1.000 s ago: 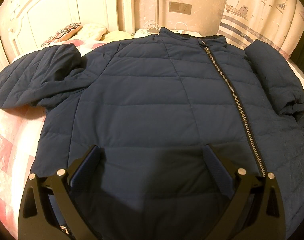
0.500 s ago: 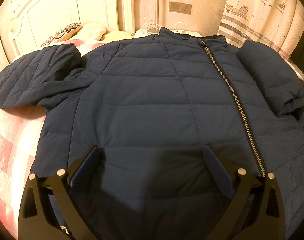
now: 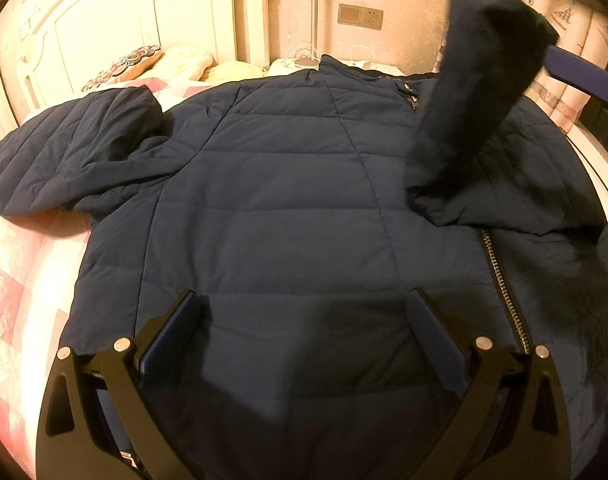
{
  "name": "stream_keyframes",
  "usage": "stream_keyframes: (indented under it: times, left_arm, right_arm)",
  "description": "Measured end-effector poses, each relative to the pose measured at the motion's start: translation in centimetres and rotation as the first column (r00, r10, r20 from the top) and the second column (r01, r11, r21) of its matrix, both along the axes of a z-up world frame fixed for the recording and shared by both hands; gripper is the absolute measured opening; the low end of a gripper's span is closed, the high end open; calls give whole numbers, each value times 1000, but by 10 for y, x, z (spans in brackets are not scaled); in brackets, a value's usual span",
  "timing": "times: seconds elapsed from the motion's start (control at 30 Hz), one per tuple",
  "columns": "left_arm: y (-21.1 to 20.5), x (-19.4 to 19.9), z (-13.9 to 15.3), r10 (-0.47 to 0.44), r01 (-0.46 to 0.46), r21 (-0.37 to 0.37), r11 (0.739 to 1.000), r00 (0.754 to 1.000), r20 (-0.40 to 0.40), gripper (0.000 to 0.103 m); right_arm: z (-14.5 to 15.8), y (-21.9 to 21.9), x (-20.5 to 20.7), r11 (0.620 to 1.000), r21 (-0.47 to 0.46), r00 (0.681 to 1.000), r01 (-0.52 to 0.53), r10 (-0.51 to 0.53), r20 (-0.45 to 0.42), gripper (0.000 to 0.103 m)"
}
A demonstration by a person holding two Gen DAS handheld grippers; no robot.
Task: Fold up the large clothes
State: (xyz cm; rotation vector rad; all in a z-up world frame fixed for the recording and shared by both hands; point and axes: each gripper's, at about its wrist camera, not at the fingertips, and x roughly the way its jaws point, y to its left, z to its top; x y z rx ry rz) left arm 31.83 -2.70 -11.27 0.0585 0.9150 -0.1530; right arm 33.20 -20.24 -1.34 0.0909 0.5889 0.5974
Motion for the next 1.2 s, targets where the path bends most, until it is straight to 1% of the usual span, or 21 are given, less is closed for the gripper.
stream_keyframes:
  times: [0.1, 0.2, 0.3, 0.4, 0.43, 0.47, 0.53, 0.73, 0.77, 0.8, 0.83, 0.87, 0.9, 0.93, 0.97, 1.0, 1.03, 1.07, 1.13, 1.17, 1.2]
  left_arm:
    - [0, 0, 0, 0, 0, 0, 1000, 1000, 0, 101]
    - [0, 0, 0, 0, 0, -1, 1000, 1000, 0, 101]
    - [0, 0, 0, 0, 0, -1, 1000, 1000, 1, 101]
    - [-3, -1, 1, 0, 0, 21, 1000, 1000, 11, 101]
    - [-6, -3, 4, -10, 10, 22, 1000, 1000, 22, 101]
    - [-8, -6, 8, -34, 33, 12, 999, 998, 43, 101]
    - [-15, -13, 17, -73, 74, -8, 997, 994, 83, 101]
    - [-57, 15, 44, -162, 162, 13, 987, 980, 119, 101]
    - [-65, 27, 49, -171, 170, 16, 985, 977, 128, 91]
    - [-70, 34, 52, -192, 194, -3, 981, 973, 130, 77]
    - [-73, 40, 55, -209, 215, -33, 976, 969, 129, 36]
    - [-73, 46, 59, -178, 187, -53, 981, 975, 131, 25]
    - [-68, 49, 63, -140, 154, -89, 984, 979, 145, 23]
    - [-58, 50, 67, -98, 125, -174, 977, 983, 158, 20]
    - [-39, 53, 70, -44, 88, -301, 950, 988, 150, 19]
    - [-24, 56, 69, 0, 49, -381, 923, 992, 128, 19]
    - [-3, 60, 64, 60, -12, -473, 881, 995, 86, 19]
    - [24, 65, 54, 133, -102, -579, 809, 991, 11, 19]
    - [59, 72, 32, 205, -229, -670, 706, 972, -116, 21]
    - [73, 75, 16, 220, -289, -686, 668, 957, -189, 24]
    - [79, 77, 8, 216, -306, -687, 659, 952, -217, 27]
  right_arm:
    - [3, -26, -13, 997, -5, 996, 73, -72, 46, 82]
    - [-6, -81, -21, 967, 21, 966, 253, -254, 42, 80]
    - [-34, -149, -22, 878, 95, 883, 468, -463, -74, 80]
    - [-82, -194, -14, 778, 31, 769, 628, -614, -177, 80]
    - [-102, -208, -8, 758, 46, 741, 650, -620, -256, 81]
    - [-114, -219, -7, 747, 105, 733, 657, -600, -321, 79]
    - [-116, -233, -10, 715, 198, 733, 671, -599, -321, 79]
    - [-120, -234, -1, 728, 190, 742, 659, -587, -324, 80]
    - [-120, -233, -1, 727, 196, 743, 658, -585, -325, 80]
    - [-120, -234, -4, 725, 204, 744, 657, -582, -327, 80]
    - [-120, -236, -5, 723, 217, 746, 656, -579, -330, 80]
    - [-117, -240, -9, 721, 226, 747, 655, -576, -332, 80]
    - [-118, -241, -10, 720, 232, 748, 655, -573, -334, 80]
    - [-117, -240, -12, 719, 236, 749, 654, -572, -334, 80]
    - [-116, -239, -14, 719, 236, 750, 653, -571, -334, 80]
    - [-116, -239, -14, 720, 236, 750, 653, -570, -334, 81]
    - [-116, -239, -14, 721, 235, 751, 651, -569, -334, 81]
    - [-116, -238, -14, 722, 236, 752, 650, -568, -334, 82]
    - [-115, -237, -14, 725, 235, 754, 647, -565, -333, 82]
    - [-115, -237, -14, 726, 234, 754, 647, -565, -334, 82]
    - [-115, -237, -14, 726, 233, 755, 647, -565, -333, 83]
